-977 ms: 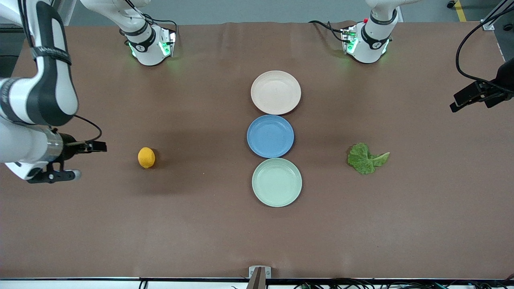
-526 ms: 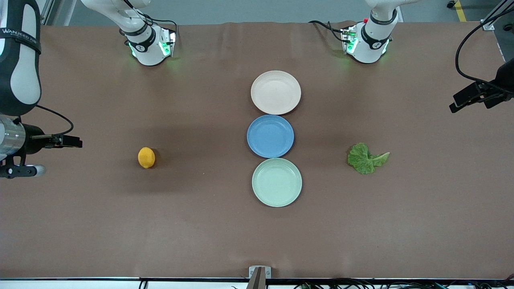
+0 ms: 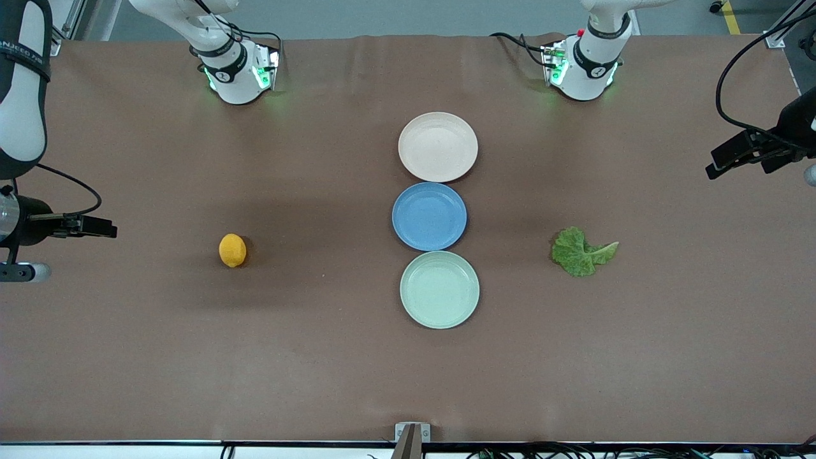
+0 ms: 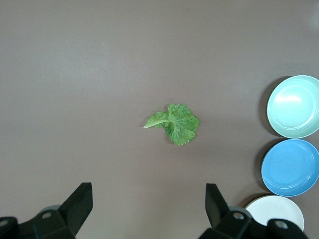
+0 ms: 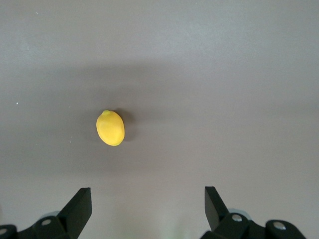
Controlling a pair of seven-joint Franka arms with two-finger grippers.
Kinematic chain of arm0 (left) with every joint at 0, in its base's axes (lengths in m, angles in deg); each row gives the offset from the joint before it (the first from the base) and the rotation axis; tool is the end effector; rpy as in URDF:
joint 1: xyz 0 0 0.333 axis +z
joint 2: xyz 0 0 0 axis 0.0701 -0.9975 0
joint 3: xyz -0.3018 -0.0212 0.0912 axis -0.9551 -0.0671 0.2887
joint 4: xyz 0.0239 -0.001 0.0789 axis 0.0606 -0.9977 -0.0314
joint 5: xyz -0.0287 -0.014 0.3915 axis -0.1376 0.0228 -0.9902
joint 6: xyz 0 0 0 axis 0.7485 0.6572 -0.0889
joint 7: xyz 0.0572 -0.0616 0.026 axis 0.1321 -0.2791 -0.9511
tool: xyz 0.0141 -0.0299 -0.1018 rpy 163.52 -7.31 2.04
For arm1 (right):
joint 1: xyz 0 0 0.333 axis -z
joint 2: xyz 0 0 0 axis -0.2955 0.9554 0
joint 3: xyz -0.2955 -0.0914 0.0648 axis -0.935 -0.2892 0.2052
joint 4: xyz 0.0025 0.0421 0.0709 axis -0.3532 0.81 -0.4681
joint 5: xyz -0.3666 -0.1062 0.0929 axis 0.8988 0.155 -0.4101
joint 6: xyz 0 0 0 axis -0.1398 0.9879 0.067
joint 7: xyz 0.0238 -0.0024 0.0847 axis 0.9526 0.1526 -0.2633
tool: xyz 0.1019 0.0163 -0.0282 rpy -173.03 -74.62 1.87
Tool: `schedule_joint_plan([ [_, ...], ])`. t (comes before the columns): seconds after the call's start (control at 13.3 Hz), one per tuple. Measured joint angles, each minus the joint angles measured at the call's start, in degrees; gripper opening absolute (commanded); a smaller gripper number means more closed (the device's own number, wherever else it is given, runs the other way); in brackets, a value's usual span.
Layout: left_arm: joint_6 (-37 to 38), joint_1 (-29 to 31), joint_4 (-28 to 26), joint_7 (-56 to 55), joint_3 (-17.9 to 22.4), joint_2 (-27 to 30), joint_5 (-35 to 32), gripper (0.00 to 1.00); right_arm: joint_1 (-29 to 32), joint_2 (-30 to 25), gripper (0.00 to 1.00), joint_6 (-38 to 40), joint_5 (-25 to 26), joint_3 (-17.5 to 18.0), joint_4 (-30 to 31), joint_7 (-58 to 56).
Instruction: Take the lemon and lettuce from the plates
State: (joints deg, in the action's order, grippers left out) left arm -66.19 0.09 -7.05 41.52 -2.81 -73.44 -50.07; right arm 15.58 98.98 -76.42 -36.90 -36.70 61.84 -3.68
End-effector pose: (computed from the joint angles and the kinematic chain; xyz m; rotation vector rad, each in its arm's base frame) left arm 0.5554 -0.0102 0.6377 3.0901 0.1830 0.0318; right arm 0.6427 -0.0548 0.5144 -3.1246 0.0155 0.3104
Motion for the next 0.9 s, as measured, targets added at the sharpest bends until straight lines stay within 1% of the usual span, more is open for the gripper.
schedule_joint_plan([
  [0.23,0.0,-3.8,0.1,0.0,3.9,0.0,0.0,1.00,0.0,-0.8,1.00,0.0,0.0,0.1,0.0,0.0],
  [0.38,0.0,-6.2,0.3,0.0,6.2,0.0,0.0,1.00,0.0,-3.0,1.00,-1.3,0.0,0.0,2.1,0.0],
  [0.68,0.1,-6.3,0.3,0.0,6.6,0.0,0.0,1.00,0.1,-11.6,1.00,-6.1,0.0,0.0,12.4,0.0],
  [0.9,0.1,-6.1,0.3,0.0,6.8,-0.1,0.0,1.00,0.5,-16.2,1.00,-6.6,0.0,0.8,16.8,0.0],
])
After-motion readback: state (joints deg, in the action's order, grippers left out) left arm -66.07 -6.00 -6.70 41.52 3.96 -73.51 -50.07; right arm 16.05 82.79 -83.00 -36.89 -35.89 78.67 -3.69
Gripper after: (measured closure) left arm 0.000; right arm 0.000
